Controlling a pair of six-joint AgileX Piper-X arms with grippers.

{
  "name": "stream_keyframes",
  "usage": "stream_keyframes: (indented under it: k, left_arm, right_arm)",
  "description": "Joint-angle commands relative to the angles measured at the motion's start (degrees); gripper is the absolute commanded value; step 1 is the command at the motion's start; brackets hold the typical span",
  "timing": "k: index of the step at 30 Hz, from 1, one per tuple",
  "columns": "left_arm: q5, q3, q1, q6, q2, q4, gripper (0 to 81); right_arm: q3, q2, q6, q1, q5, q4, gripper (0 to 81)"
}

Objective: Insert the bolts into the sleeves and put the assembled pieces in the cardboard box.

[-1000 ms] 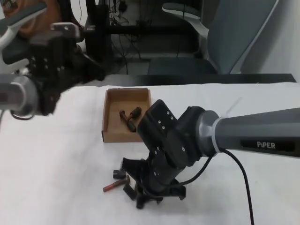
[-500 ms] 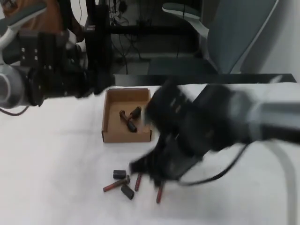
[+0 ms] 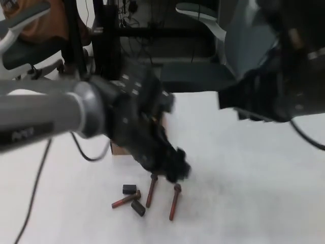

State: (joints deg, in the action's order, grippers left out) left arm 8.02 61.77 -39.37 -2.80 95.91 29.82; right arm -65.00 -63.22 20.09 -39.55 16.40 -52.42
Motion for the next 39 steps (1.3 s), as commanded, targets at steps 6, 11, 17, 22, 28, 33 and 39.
stream_keyframes:
  k: [6,11,17,22,28,33,39]
  left_arm:
    - [-8.01,3.38,-3.73,1.02,4.58,2.73,64.0]
    - [-7.48,4.54,-3.41,0.09,9.79,5.73,64.0]
    - [-4.80,4.54,-4.49,-3.89,13.12,0.36,64.0]
    - [-3.80,4.81,-5.28,-5.68,15.17,-0.97,64.0]
    - [-4.07,5.38,-5.13,-7.44,17.00,-1.39,57.1]
    - [-3.78,5.54,-5.14,-7.42,18.15,1.24,1.3]
    - [-1.12,5.54,-5.14,-5.45,16.59,2.22,1.8]
  right_arm:
    - [-0.22,6.51,-1.10,0.29,0.92,-1.30,0.0]
    - [-0.22,8.06,-1.10,0.29,0.92,-1.29,0.0]
    - [-0.22,8.19,-1.22,0.29,0.92,-1.29,0.0]
    - [-0.22,8.19,-1.22,0.29,0.92,-1.29,0.0]
    - [-0.22,8.19,-1.22,0.29,0.92,-1.29,0.0]
    - [-0.22,8.19,-1.22,0.29,0.82,-1.29,0.0]
    - [-0.22,8.19,-3.95,0.29,0.82,-1.08,0.0]
